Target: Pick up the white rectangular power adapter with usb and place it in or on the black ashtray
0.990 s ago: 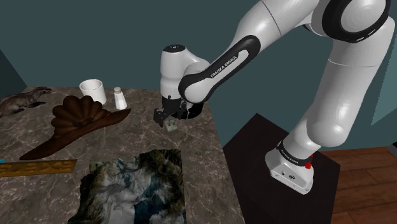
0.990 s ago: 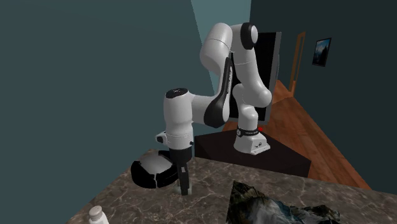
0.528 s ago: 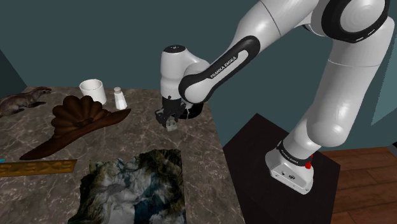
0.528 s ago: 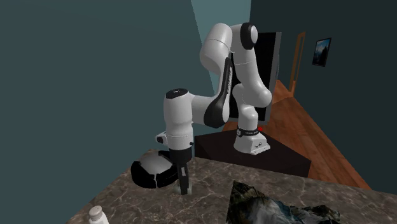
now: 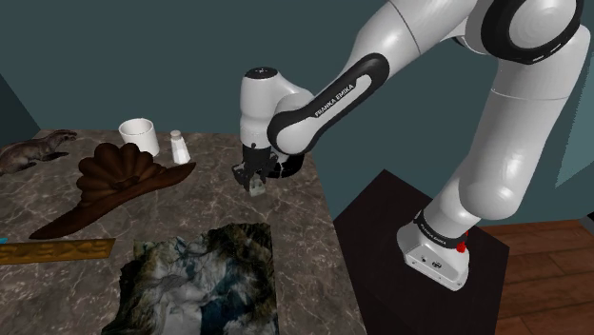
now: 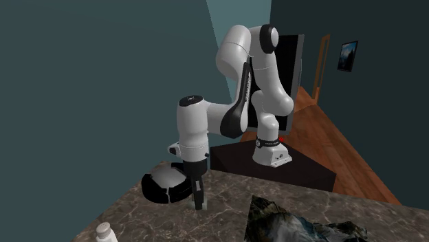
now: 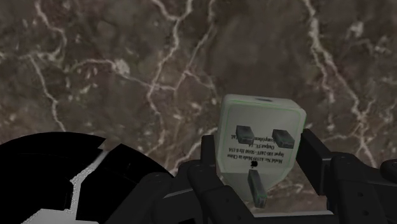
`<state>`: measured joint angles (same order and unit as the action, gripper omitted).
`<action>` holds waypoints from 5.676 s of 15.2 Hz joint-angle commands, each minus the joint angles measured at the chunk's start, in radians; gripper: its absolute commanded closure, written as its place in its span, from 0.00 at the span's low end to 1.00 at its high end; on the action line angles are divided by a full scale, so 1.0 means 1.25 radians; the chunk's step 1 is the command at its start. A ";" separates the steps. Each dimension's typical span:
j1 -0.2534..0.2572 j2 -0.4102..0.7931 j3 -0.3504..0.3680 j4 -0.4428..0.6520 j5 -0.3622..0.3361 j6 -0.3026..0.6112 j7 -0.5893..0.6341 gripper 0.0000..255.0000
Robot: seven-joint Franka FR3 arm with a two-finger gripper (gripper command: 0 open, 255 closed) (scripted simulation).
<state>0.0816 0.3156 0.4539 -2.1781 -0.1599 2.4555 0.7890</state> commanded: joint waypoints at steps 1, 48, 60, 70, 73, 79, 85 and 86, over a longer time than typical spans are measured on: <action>0.000 0.001 0.000 -0.001 0.000 0.000 0.000 1.00; 0.004 0.018 0.002 0.001 0.016 0.017 0.009 1.00; -0.004 -0.008 0.012 0.004 0.034 -0.010 -0.001 1.00; -0.023 -0.089 0.035 0.025 0.088 -0.103 -0.034 1.00; -0.027 -0.111 0.039 0.034 0.102 -0.132 -0.043 1.00; -0.043 -0.143 0.035 0.047 0.123 -0.173 -0.074 1.00; -0.110 -0.152 -0.012 0.042 0.135 -0.181 -0.195 1.00; -0.121 -0.151 -0.020 0.044 0.135 -0.183 -0.215 1.00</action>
<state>-0.0564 0.1260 0.4387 -2.1249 0.0079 2.2290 0.5466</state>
